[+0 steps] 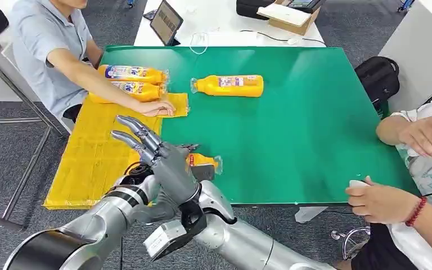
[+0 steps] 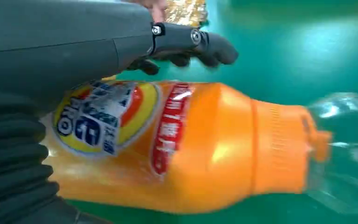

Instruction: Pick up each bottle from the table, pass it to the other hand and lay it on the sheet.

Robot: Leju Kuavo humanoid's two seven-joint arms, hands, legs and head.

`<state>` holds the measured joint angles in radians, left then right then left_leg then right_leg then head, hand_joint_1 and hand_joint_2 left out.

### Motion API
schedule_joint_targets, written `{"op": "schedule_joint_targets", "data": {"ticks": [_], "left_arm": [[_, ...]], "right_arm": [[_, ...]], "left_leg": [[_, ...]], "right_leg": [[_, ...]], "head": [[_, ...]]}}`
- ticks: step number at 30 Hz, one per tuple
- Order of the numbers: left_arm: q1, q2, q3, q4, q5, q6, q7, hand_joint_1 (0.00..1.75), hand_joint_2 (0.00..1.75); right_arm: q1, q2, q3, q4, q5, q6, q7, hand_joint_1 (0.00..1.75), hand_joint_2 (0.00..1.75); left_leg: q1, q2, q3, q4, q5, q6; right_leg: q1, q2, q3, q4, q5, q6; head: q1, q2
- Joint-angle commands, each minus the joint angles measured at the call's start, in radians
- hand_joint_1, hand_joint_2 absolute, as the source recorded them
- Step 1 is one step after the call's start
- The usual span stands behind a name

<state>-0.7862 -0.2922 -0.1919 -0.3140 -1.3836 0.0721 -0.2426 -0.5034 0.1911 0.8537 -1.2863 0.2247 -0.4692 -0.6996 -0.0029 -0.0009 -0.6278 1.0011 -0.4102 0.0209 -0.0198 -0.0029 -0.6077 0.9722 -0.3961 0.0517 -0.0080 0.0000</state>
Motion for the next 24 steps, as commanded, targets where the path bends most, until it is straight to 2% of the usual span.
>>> {"op": "schedule_joint_targets", "data": {"ticks": [1, 12, 15, 17, 19, 20, 24], "left_arm": [[-0.028, -0.021, -0.016, 0.032, 0.026, -0.01, -0.013, 0.0, 0.0], [-0.026, -0.027, 0.01, 0.02, 0.087, -0.017, -0.056, 0.0, 0.0], [-0.018, -0.037, 0.065, 0.0, 0.205, -0.007, -0.115, 0.0, 0.0], [0.001, -0.057, 0.151, -0.025, 0.344, -0.011, -0.161, 0.0, 0.0], [0.024, -0.046, 0.216, -0.048, 0.469, 0.037, -0.212, 0.0, 0.0], [0.031, -0.034, 0.242, -0.044, 0.53, 0.01, -0.236, 0.0, 0.0], [0.072, -0.001, 0.225, -0.086, 0.664, 0.035, -0.283, 0.0, 0.0]], "right_arm": [[-0.036, -0.039, -0.021, 0.043, -0.001, -0.003, 0.001, 0.0, 0.0], [-0.033, -0.048, -0.022, 0.023, -0.012, -0.004, 0.001, 0.0, 0.0], [-0.026, -0.065, 0.002, -0.033, -0.01, -0.021, 0.001, 0.0, 0.0], [-0.02, -0.085, 0.025, -0.091, -0.005, -0.05, 0.001, 0.0, 0.0], [-0.002, -0.096, 0.025, -0.164, -0.062, -0.009, 0.001, 0.0, 0.0], [0.013, -0.092, 0.011, -0.176, -0.074, 0.01, 0.001, 0.0, 0.0], [0.05, -0.111, -0.02, -0.15, -0.014, 0.043, 0.001, 0.0, 0.0]], "left_leg": [[0.001, -0.001, 0.004, 0.0, -0.002, -0.001], [0.001, 0.001, 0.002, 0.0, 0.0, -0.001], [0.001, 0.0, 0.005, 0.001, -0.002, -0.002], [0.001, 0.0, 0.002, 0.0, -0.001, -0.001], [0.001, 0.0, 0.003, 0.0, -0.002, -0.001], [0.001, 0.0, 0.006, 0.001, -0.003, -0.001], [0.001, 0.002, 0.008, -0.001, -0.003, -0.001]], "right_leg": [[0.001, -0.001, 0.005, 0.0, -0.002, -0.002], [0.001, 0.0, 0.002, 0.0, 0.0, -0.001], [0.001, 0.0, 0.005, 0.001, -0.002, -0.002], [0.001, 0.0, 0.002, 0.0, -0.001, -0.001], [0.001, 0.0, 0.004, 0.0, -0.002, -0.002], [0.002, -0.001, 0.007, 0.001, -0.003, -0.002], [0.002, 0.002, 0.008, -0.002, -0.002, -0.002]], "head": [[0.0, 0.0], [0.0, 0.0], [0.0, 0.0], [0.0, 0.0], [0.0, 0.0], [0.0, 0.0], [0.0, 0.0]]}}
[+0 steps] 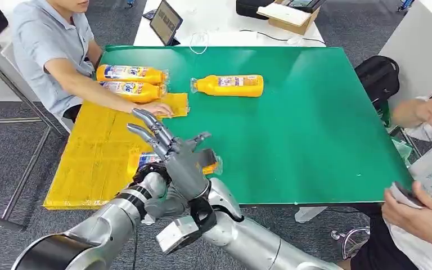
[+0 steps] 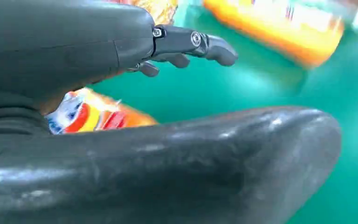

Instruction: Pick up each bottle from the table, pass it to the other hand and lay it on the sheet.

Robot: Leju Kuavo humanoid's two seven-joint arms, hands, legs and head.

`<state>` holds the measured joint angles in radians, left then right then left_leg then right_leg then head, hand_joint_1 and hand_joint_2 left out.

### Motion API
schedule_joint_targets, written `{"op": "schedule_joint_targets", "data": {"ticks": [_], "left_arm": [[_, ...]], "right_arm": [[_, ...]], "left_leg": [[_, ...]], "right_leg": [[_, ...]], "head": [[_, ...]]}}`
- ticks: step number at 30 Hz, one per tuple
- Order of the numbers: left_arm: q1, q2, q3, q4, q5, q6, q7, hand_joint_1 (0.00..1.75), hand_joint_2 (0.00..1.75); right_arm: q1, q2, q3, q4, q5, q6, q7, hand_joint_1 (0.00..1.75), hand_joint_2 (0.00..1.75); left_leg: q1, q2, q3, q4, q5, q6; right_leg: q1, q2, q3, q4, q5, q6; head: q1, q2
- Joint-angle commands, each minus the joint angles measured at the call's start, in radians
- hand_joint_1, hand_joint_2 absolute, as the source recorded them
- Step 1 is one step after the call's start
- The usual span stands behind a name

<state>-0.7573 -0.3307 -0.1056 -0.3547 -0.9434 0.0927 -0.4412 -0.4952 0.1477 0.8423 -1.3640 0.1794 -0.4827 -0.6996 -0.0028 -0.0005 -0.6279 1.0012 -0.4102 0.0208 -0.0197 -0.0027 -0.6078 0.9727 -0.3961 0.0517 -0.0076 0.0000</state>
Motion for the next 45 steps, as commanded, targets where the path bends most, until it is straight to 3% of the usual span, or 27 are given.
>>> {"op": "schedule_joint_targets", "data": {"ticks": [1, 5, 6, 9, 10, 11, 14, 15, 20, 23, 27, 32, 41, 45], "left_arm": [[0.044, 0.037, 0.139, -0.046, 0.224, 0.014, -0.085, 0.0, 0.0], [0.121, 0.053, 0.148, -0.2, 0.435, 0.089, -0.165, 0.0, 0.0], [0.157, 0.056, 0.157, -0.268, 0.512, 0.101, -0.167, 0.0, 1.75], [0.287, 0.071, 0.146, -0.464, 0.697, 0.084, -0.103, 0.0, 1.75], [0.3, 0.076, 0.138, -0.481, 0.711, 0.084, -0.096, 0.0, 1.75], [0.353, 0.091, 0.117, -0.535, 0.748, 0.124, -0.097, 0.0, 1.75], [0.424, 0.114, 0.082, -0.612, 0.77, 0.206, -0.115, 0.0, 1.75], [0.449, 0.122, 0.07, -0.644, 0.779, 0.241, -0.117, 0.0, 1.75], [0.529, 0.14, 0.036, -0.752, 0.835, 0.27, -0.111, 0.0, 1.75], [0.573, 0.142, 0.017, -0.816, 0.849, 0.263, -0.111, 0.0, 1.75], [0.654, 0.155, -0.044, -0.917, 0.778, 0.308, -0.126, 0.0, 1.75], [0.662, 0.152, -0.082, -0.941, 0.717, 0.342, -0.135, 0.0, 1.75], [0.656, 0.151, -0.082, -0.937, 0.709, 0.351, -0.141, 0.0, 1.75], [0.643, 0.14, -0.101, -0.933, 0.683, 0.384, -0.162, 0.0, 1.75]], "right_arm": [[0.042, -0.068, -0.008, -0.072, 0.032, 0.057, 0.001, 0.0, 0.0], [0.095, -0.128, -0.053, -0.087, 0.076, -0.03, 0.001, 0.0, 0.0], [0.132, -0.151, -0.085, -0.143, 0.072, -0.072, 0.001, 0.0, 0.0], [0.27, -0.202, -0.235, -0.303, 0.12, -0.192, 0.001, 0.0, 0.0], [0.286, -0.204, -0.254, -0.315, 0.135, -0.2, 0.001, 0.0, 1.75], [0.353, -0.199, -0.363, -0.365, 0.199, -0.215, 0.001, 0.0, 1.75], [0.432, -0.178, -0.504, -0.426, 0.242, -0.215, 0.001, 0.0, 1.75], [0.454, -0.163, -0.557, -0.421, 0.262, -0.215, 0.001, 0.0, 1.75], [0.485, -0.188, -0.671, -0.338, 0.274, -0.214, 0.001, 0.0, 1.75], [0.481, -0.193, -0.754, -0.249, 0.266, -0.155, 0.001, 0.0, 1.75], [0.403, -0.232, -0.892, 0.019, 0.313, 0.054, 0.086, 0.0, 1.75], [0.287, -0.295, -0.911, 0.275, 0.412, 0.1, 0.108, 0.0, 1.75], [0.274, -0.294, -0.905, 0.285, 0.435, 0.107, 0.134, 0.0, 1.75], [0.147, -0.315, -0.878, 0.466, 0.497, 0.115, 0.132, 0.0, 1.75]], "left_leg": [[0.001, 0.001, 0.007, -0.002, -0.002, -0.001], [0.002, 0.001, 0.006, -0.001, -0.002, -0.001], [0.001, 0.0, 0.005, -0.002, -0.001, -0.001], [0.002, -0.001, 0.008, -0.002, -0.003, -0.001], [0.003, -0.001, 0.014, 0.0, -0.007, -0.002], [0.002, -0.002, 0.013, 0.0, -0.007, -0.002], [0.002, -0.004, 0.013, -0.002, -0.007, -0.002], [0.0, -0.001, 0.005, -0.001, -0.003, -0.001], [0.001, -0.002, 0.007, -0.001, -0.005, -0.001], [0.001, -0.001, 0.004, -0.001, -0.004, 0.0], [0.0, 0.0, 0.005, -0.002, -0.004, 0.0], [0.0, 0.0, 0.004, -0.001, -0.003, 0.0], [-0.001, -0.001, 0.007, -0.001, -0.005, -0.001], [-0.001, 0.001, 0.005, -0.001, -0.003, 0.0]], "right_leg": [[0.001, 0.001, 0.007, -0.002, -0.002, -0.002], [0.002, 0.001, 0.006, -0.002, -0.001, -0.002], [0.001, 0.0, 0.005, -0.003, -0.001, -0.002], [0.002, -0.001, 0.009, -0.003, -0.003, -0.002], [0.003, -0.001, 0.016, -0.002, -0.007, -0.004], [0.003, -0.002, 0.015, -0.002, -0.007, -0.004], [0.002, -0.004, 0.015, -0.004, -0.007, -0.003], [0.0, -0.001, 0.006, -0.002, -0.003, -0.002], [0.001, -0.002, 0.008, -0.003, -0.004, -0.003], [0.001, -0.001, 0.005, -0.003, -0.002, -0.002], [0.001, 0.0, 0.006, -0.004, -0.002, -0.002], [0.0, 0.0, 0.006, -0.004, -0.001, -0.001], [0.0, -0.001, 0.007, -0.002, -0.003, -0.002], [0.0, 0.0, 0.005, -0.003, -0.001, -0.001]], "head": [[-0.001, 0.0], [0.0, 0.0], [0.0, 0.0], [0.0, 0.0], [0.0, 0.0], [0.0, 0.0], [0.0, 0.0], [0.0, 0.0], [0.0, 0.0], [-0.001, 0.0], [0.0, 0.0], [0.0, 0.0], [-0.001, 0.0], [-0.001, 0.0]]}}
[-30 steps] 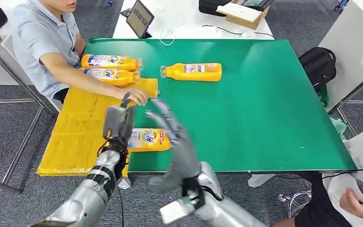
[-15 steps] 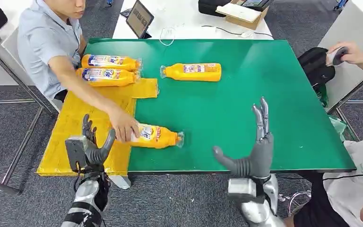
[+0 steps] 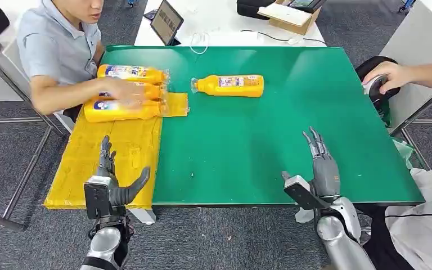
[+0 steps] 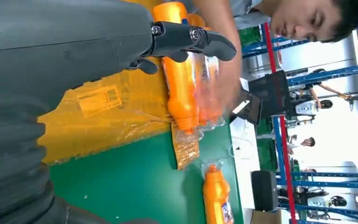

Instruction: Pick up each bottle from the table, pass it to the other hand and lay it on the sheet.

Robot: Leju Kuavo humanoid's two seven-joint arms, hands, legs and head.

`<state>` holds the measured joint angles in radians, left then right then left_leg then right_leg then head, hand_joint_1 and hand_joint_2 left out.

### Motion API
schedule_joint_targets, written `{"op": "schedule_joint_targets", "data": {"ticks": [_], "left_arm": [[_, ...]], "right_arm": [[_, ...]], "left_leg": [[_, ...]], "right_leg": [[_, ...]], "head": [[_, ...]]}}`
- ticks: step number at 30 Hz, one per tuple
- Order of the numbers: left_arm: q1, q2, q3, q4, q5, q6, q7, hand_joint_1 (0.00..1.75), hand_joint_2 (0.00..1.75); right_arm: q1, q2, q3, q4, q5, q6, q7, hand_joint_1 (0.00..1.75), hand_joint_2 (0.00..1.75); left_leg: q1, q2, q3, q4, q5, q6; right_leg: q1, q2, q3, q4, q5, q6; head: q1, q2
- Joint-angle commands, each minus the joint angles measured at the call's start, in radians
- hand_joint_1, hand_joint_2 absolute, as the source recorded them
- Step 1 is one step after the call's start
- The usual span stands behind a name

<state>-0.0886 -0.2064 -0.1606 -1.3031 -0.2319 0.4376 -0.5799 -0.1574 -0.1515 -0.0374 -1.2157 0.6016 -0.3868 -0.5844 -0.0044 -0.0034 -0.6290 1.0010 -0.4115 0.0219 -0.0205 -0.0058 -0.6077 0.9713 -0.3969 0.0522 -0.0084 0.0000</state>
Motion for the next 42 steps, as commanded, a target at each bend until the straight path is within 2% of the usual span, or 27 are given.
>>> {"op": "schedule_joint_targets", "data": {"ticks": [1, 8, 13, 14, 16, 20, 25, 26, 32, 33, 35, 39, 41, 42], "left_arm": [[-0.03, 0.015, -0.052, 0.019, -0.034, 0.045, -0.025, 0.0, 1.75], [-0.039, 0.019, -0.109, 0.008, -0.045, 0.031, -0.03, 0.0, 1.75], [-0.035, 0.024, -0.125, -0.003, -0.079, 0.058, -0.035, 0.0, 1.75], [-0.038, 0.025, -0.129, -0.002, -0.079, 0.057, -0.035, 0.0, 1.75], [-0.045, 0.027, -0.135, 0.001, -0.08, 0.054, -0.036, 0.0, 1.75], [-0.046, 0.029, -0.136, 0.005, -0.08, 0.053, -0.036, 0.0, 1.75], [-0.07, 0.028, -0.152, 0.032, -0.083, 0.052, -0.04, 0.0, 1.75], [-0.076, 0.026, -0.155, 0.038, -0.086, 0.055, -0.043, 0.0, 1.75], [-0.1, 0.023, -0.17, 0.068, -0.104, 0.083, -0.052, 0.0, 1.75], [-0.101, 0.022, -0.17, 0.071, -0.106, 0.088, -0.053, 0.0, 1.75], [-0.105, 0.022, -0.172, 0.077, -0.108, 0.092, -0.055, 0.0, 1.75], [-0.104, 0.025, -0.177, 0.078, -0.105, 0.095, -0.057, 0.0, 1.75], [-0.099, 0.03, -0.178, 0.071, -0.102, 0.106, -0.056, 0.0, 1.75], [-0.096, 0.033, -0.177, 0.065, -0.1, 0.109, -0.054, 0.0, 1.75]], "right_arm": [[-0.219, -0.018, 0.015, 0.358, 0.096, 0.01, 0.009, 0.0, 1.75], [-0.364, -0.008, 0.136, 0.532, 0.201, 0.011, 0.017, 0.0, 1.75], [-0.395, 0.014, 0.148, 0.582, 0.189, 0.04, 0.025, 0.0, 1.75], [-0.407, 0.019, 0.151, 0.604, 0.188, 0.051, 0.031, 0.0, 1.75], [-0.424, 0.027, 0.153, 0.63, 0.18, 0.063, 0.028, 0.0, 1.75], [-0.425, 0.03, 0.158, 0.64, 0.183, 0.06, 0.023, 0.0, 1.75], [-0.465, 0.052, 0.213, 0.717, 0.217, 0.03, -0.014, 0.0, 1.75], [-0.474, 0.063, 0.22, 0.726, 0.217, 0.041, -0.017, 0.0, 1.75], [-0.522, 0.126, 0.239, 0.774, 0.194, 0.079, -0.043, 0.0, 1.75], [-0.524, 0.132, 0.237, 0.78, 0.187, 0.087, -0.043, 0.0, 1.75], [-0.528, 0.145, 0.241, 0.788, 0.184, 0.096, -0.046, 0.0, 1.75], [-0.536, 0.149, 0.268, 0.817, 0.21, 0.074, -0.02, 0.0, 1.75], [-0.554, 0.147, 0.29, 0.852, 0.233, 0.094, 0.053, 0.0, 1.75], [-0.561, 0.144, 0.301, 0.859, 0.248, 0.094, 0.094, 0.0, 1.75]], "left_leg": [[0.001, 0.004, 0.004, 0.0, -0.002, -0.001], [0.001, 0.005, 0.006, 0.001, -0.002, -0.001], [0.0, 0.003, 0.003, 0.0, 0.0, 0.0], [0.001, 0.004, 0.007, 0.0, -0.002, -0.001], [0.0, 0.002, 0.003, 0.0, 0.0, 0.001], [0.001, 0.003, 0.007, 0.001, -0.002, 0.0], [0.0, 0.002, 0.004, 0.0, 0.0, 0.0], [0.001, 0.004, 0.007, 0.001, -0.001, -0.001], [0.0, 0.003, 0.003, 0.0, 0.001, 0.0], [0.001, 0.005, 0.007, 0.001, -0.002, -0.001], [0.0, 0.002, 0.003, 0.0, 0.001, 0.0], [0.001, 0.003, 0.006, 0.0, -0.001, 0.0], [0.0, 0.001, 0.003, 0.0, 0.001, 0.001], [0.001, 0.003, 0.007, 0.001, -0.001, 0.0]], "right_leg": [[0.001, 0.004, 0.004, -0.001, 0.0, -0.001], [0.001, 0.005, 0.005, 0.0, 0.0, -0.002], [0.001, 0.003, 0.003, 0.0, 0.001, -0.001], [0.001, 0.004, 0.006, 0.0, -0.001, -0.002], [0.0, 0.002, 0.003, 0.0, 0.001, 0.0], [0.001, 0.003, 0.007, 0.0, -0.001, -0.002], [0.001, 0.002, 0.003, 0.0, 0.001, -0.001], [0.001, 0.004, 0.006, 0.0, 0.0, -0.002], [0.0, 0.002, 0.002, 0.0, 0.001, -0.001], [0.001, 0.005, 0.006, 0.001, -0.001, -0.002], [0.0, 0.002, 0.002, 0.0, 0.001, -0.001], [0.001, 0.003, 0.006, 0.0, -0.001, -0.002], [0.0, 0.001, 0.003, 0.0, 0.001, 0.0], [0.001, 0.003, 0.007, 0.0, -0.001, -0.002]], "head": [[0.0, 0.0], [0.0, 0.0], [0.0, 0.0], [0.0, 0.0], [0.0, 0.0], [0.0, 0.0], [0.0, 0.0], [0.0, 0.0], [0.0, 0.0], [0.0, 0.0], [0.0, 0.0], [0.0, 0.0], [0.0, 0.0], [0.0, 0.0]]}}
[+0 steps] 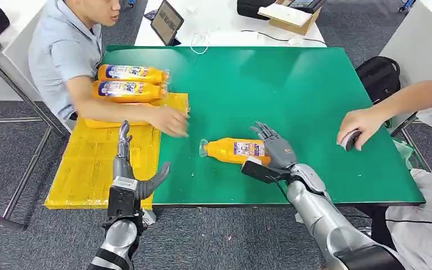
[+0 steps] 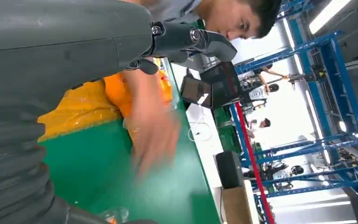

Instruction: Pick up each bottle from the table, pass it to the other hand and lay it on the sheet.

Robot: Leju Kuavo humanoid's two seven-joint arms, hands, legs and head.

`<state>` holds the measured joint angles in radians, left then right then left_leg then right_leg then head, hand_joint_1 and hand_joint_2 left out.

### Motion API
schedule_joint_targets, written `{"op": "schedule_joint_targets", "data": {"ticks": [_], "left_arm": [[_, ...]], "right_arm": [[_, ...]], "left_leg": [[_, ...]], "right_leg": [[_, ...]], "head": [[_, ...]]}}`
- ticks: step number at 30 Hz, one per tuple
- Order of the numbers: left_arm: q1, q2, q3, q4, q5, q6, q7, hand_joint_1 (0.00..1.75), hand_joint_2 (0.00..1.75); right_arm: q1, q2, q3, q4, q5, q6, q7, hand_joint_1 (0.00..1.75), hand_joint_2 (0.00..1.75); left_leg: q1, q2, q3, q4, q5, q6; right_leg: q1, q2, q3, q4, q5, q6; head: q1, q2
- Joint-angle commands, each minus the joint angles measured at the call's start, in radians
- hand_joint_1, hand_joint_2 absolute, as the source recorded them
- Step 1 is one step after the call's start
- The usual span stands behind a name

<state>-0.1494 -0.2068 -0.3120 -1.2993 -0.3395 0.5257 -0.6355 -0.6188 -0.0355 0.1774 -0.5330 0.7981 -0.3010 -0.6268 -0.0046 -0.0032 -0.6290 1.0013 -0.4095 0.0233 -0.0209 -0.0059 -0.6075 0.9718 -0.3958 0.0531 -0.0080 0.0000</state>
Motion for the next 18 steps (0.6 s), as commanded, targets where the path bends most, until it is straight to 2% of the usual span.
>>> {"op": "schedule_joint_targets", "data": {"ticks": [1, 5, 9, 12, 15, 18], "left_arm": [[-0.03, 0.038, -0.025, 0.053, 0.01, 0.019, 0.003, 0.0, 1.75], [-0.014, 0.047, -0.018, 0.033, 0.017, 0.016, 0.01, 0.0, 1.75], [-0.012, 0.047, -0.018, 0.03, 0.018, 0.015, 0.011, 0.0, 1.75], [-0.01, 0.053, -0.019, 0.022, 0.032, -0.017, 0.029, 0.0, 1.75], [-0.008, 0.061, -0.016, 0.014, 0.036, -0.027, 0.032, 0.0, 1.75], [-0.024, 0.059, -0.007, 0.048, 0.005, -0.009, 0.036, 0.0, 1.75]], "right_arm": [[-0.107, 0.026, 0.094, 0.185, 0.067, -0.003, 0.186, 0.0, 1.75], [-0.132, 0.031, 0.081, 0.206, 0.068, 0.013, 0.294, 0.0, 1.75], [-0.134, 0.032, 0.079, 0.207, 0.067, 0.016, 0.311, 0.0, 1.75], [-0.157, 0.017, 0.122, 0.227, 0.131, 0.05, 0.432, 0.0, 1.75], [-0.167, 0.007, 0.131, 0.233, 0.145, 0.079, 0.45, 0.0, 1.75], [-0.151, 0.014, 0.093, 0.228, 0.1, 0.125, 0.41, 0.0, 1.75]], "left_leg": [[0.001, 0.002, 0.005, 0.0, -0.002, -0.001], [0.0, 0.001, 0.002, 0.0, -0.001, -0.001], [0.001, 0.003, 0.006, 0.001, -0.003, -0.002], [0.001, 0.002, 0.005, 0.001, -0.003, -0.002], [0.001, 0.001, 0.005, 0.001, -0.003, -0.002], [0.001, 0.001, 0.006, 0.001, -0.003, -0.002]], "right_leg": [[0.001, 0.002, 0.004, -0.001, -0.001, -0.002], [0.0, 0.001, 0.002, 0.0, 0.0, -0.001], [0.001, 0.003, 0.005, 0.001, -0.002, -0.003], [0.001, 0.002, 0.005, 0.001, -0.002, -0.003], [0.001, 0.001, 0.005, 0.001, -0.002, -0.002], [0.001, 0.002, 0.005, 0.0, -0.002, -0.002]], "head": [[0.0, 0.0], [0.0, 0.0], [0.0, 0.0], [0.0, 0.0], [0.0, 0.0], [0.0, 0.0]]}}
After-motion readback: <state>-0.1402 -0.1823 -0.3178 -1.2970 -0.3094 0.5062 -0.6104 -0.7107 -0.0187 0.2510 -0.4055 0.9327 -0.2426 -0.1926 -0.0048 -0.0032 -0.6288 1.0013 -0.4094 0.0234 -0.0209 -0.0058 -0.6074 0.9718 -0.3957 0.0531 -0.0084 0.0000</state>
